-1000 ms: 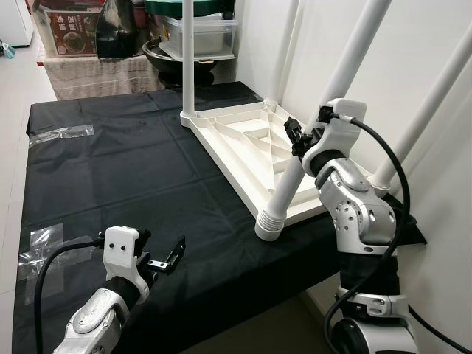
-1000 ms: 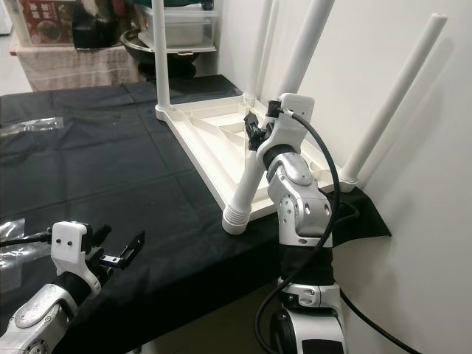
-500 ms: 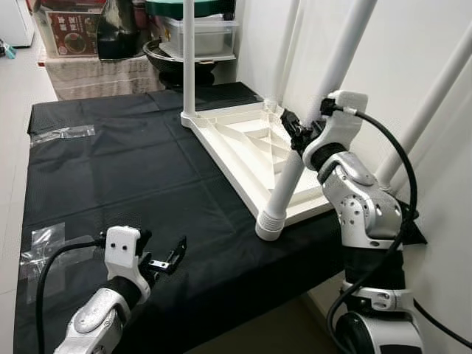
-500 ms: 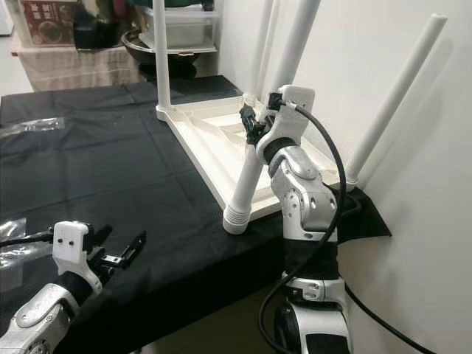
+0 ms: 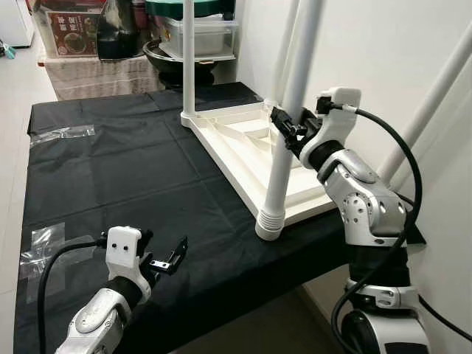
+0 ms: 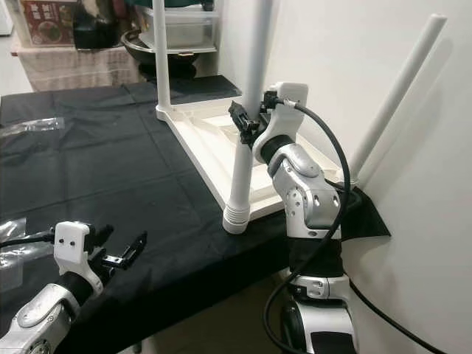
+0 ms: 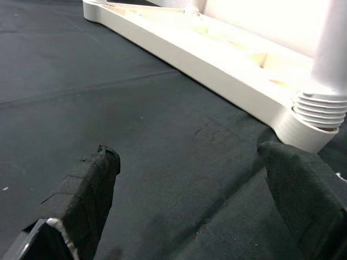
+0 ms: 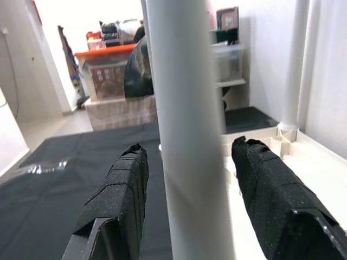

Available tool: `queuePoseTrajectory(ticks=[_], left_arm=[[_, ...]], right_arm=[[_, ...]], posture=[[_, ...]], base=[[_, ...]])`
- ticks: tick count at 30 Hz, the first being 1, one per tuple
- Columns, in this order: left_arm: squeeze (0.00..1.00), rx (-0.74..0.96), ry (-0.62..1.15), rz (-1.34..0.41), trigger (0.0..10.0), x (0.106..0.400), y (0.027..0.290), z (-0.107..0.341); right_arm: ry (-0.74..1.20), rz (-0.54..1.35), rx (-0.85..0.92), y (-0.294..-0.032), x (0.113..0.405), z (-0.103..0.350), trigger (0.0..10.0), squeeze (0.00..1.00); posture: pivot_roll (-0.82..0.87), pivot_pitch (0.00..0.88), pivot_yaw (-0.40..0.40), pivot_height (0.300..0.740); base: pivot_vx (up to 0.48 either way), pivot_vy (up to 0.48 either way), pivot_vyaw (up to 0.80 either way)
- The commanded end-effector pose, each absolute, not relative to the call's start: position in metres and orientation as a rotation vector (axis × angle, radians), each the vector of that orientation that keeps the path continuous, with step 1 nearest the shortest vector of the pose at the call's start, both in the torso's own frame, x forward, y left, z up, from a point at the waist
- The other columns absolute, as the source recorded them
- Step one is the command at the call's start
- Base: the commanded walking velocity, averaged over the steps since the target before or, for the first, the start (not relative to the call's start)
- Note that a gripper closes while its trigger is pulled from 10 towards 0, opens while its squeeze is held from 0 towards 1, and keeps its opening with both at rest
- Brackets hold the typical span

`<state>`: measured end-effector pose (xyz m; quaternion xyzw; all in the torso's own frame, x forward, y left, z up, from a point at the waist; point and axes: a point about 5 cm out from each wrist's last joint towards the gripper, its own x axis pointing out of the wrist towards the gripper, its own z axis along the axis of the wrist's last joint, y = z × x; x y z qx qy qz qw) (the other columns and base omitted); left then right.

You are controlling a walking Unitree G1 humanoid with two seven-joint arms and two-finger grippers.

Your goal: Building children table

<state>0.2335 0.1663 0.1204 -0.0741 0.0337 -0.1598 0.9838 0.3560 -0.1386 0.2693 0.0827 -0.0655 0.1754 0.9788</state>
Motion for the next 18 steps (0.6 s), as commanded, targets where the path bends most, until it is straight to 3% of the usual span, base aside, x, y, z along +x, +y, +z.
queuePoseTrajectory(ticks=[1, 4, 5, 7, 8, 18], left_arm=[[0.00, -0.153, 0.082, -0.329, 10.0, 0.233, 0.164, 0.116], [0.00, -0.152, 0.083, -0.329, 10.0, 0.233, 0.164, 0.116], [0.00, -0.152, 0.083, -0.329, 10.0, 0.233, 0.164, 0.116], [0.00, -0.152, 0.083, -0.329, 10.0, 0.233, 0.164, 0.116], [0.00, -0.151, 0.082, -0.326, 10.0, 0.233, 0.165, 0.116], [0.00, -0.159, 0.077, -0.308, 10.0, 0.230, 0.170, 0.117]], right_arm=[[-0.132, 0.349, 0.162, -0.142, 0.358, 0.269, 10.0, 0.00], [-0.124, 0.348, 0.155, -0.144, 0.359, 0.268, 10.0, 0.00], [-0.104, 0.349, 0.148, -0.146, 0.361, 0.265, 7.5, 0.00], [-0.104, 0.349, 0.148, -0.146, 0.361, 0.265, 7.5, 0.00], [-0.038, 0.353, 0.157, -0.145, 0.363, 0.254, 10.0, 0.00], [-0.040, 0.338, 0.188, -0.142, 0.364, 0.252, 10.0, 0.00]], posture=[[0.05, 0.000, -0.092, 0.740], [0.05, 0.000, -0.090, 0.740], [0.05, 0.000, -0.090, 0.740], [0.05, 0.000, -0.090, 0.740], [0.06, 0.000, -0.096, 0.740], [0.06, 0.000, -0.096, 0.740]], base=[[0.000, 0.000, 0.00], [0.000, 0.000, 0.00], [0.000, 0.000, 0.00], [0.000, 0.000, 0.00], [0.000, 0.000, 0.00], [0.000, 0.000, 0.00]])
